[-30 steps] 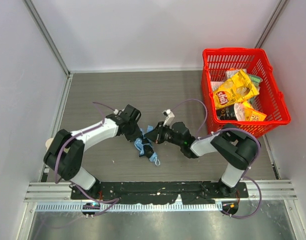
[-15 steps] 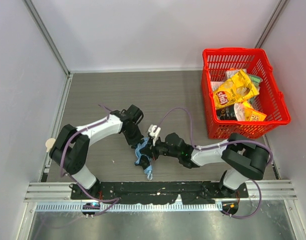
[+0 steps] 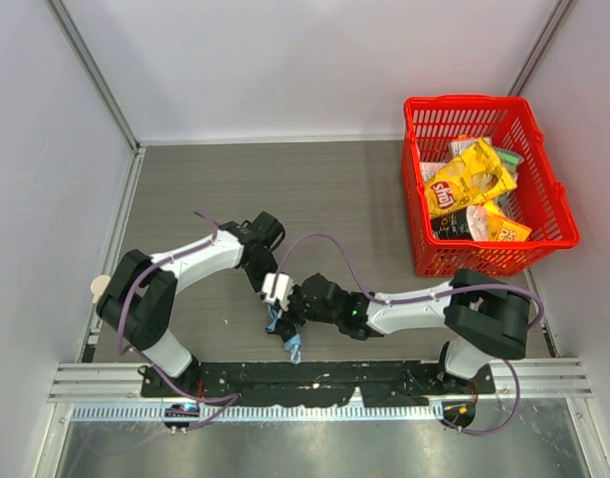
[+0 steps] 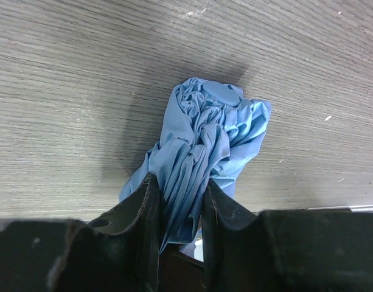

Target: Put away the umbrella

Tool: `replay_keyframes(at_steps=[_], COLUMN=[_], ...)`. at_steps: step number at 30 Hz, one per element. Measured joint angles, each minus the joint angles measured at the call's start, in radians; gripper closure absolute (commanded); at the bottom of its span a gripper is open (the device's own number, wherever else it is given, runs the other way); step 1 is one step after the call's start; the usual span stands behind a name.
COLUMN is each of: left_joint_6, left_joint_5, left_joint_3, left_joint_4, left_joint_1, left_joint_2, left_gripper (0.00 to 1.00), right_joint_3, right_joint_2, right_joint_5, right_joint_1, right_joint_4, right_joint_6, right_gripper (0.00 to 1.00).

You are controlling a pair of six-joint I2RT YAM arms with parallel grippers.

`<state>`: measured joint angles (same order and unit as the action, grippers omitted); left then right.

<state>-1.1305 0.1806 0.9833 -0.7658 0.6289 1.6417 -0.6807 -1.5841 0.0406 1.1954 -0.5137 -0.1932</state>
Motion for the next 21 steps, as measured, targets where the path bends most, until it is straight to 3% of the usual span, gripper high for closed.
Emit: replay_keyframes(at_steps=[11,21], left_joint_6=[-0.022,-0.048], left_joint_5=[-0.016,-0.031], left_joint_3=[-0.016,-0.064], left_joint_4=[0.013,0.058], left_joint_1=[0.007,0.011], left_joint_2=[-0.016,-0.056], left_gripper=[1.0,1.0], right_joint_3=[-0.098,-0.067], right_joint_2=[-0.058,-0.076], right_joint_5=[-0.084,-0.095], right_joint_1=[0.033,0.035], right_joint_4=[0.137,0.068], right_joint_6=[-0.008,0.067], right_gripper=[0.99,0.97])
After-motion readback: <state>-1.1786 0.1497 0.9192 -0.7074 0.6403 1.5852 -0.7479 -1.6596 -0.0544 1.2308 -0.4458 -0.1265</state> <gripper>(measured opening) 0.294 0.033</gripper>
